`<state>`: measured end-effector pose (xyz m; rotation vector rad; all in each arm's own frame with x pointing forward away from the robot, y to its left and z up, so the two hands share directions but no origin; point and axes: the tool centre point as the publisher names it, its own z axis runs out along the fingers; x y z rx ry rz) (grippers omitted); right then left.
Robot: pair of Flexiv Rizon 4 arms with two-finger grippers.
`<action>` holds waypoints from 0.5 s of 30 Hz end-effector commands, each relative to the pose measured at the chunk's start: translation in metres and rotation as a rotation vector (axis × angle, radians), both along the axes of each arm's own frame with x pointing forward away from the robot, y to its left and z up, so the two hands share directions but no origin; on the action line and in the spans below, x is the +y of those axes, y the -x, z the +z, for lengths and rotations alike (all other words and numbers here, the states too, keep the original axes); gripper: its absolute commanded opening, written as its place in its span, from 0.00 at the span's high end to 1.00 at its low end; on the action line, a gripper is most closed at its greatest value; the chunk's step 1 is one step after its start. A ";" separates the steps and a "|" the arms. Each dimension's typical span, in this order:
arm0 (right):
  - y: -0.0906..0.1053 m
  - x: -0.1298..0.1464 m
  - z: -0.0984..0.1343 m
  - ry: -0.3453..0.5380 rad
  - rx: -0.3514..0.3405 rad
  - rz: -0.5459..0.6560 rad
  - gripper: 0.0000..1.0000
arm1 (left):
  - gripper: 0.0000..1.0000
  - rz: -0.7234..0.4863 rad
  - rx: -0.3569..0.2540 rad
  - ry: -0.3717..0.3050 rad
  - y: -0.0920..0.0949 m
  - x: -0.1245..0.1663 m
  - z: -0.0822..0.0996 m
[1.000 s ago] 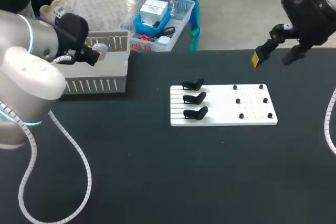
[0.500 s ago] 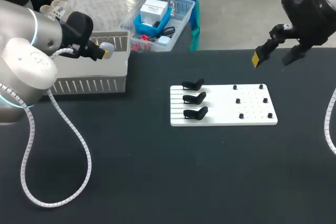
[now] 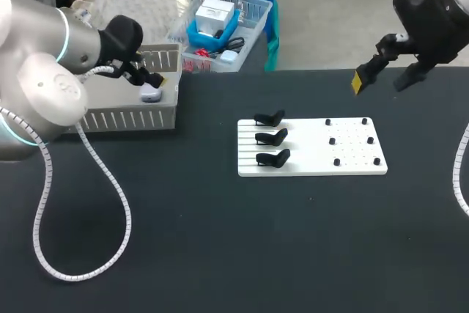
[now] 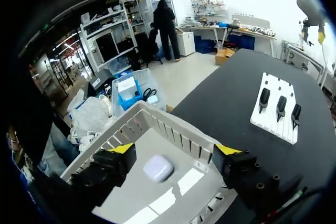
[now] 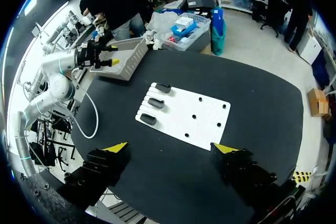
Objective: Pick up each earbud case from the left stands, insert the matching earbuds, close the lid, and place the case in the box.
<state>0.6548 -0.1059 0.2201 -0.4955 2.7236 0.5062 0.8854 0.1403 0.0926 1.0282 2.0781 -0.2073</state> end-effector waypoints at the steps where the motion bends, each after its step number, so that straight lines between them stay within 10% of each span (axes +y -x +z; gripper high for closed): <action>1: 0.001 0.000 0.000 -0.001 -0.003 0.000 0.00 | 0.00 -0.034 -0.064 0.029 0.035 -0.018 0.027; 15: 0.001 0.000 0.000 -0.001 -0.003 0.000 0.00 | 0.00 -0.263 -0.089 0.092 0.107 -0.132 0.045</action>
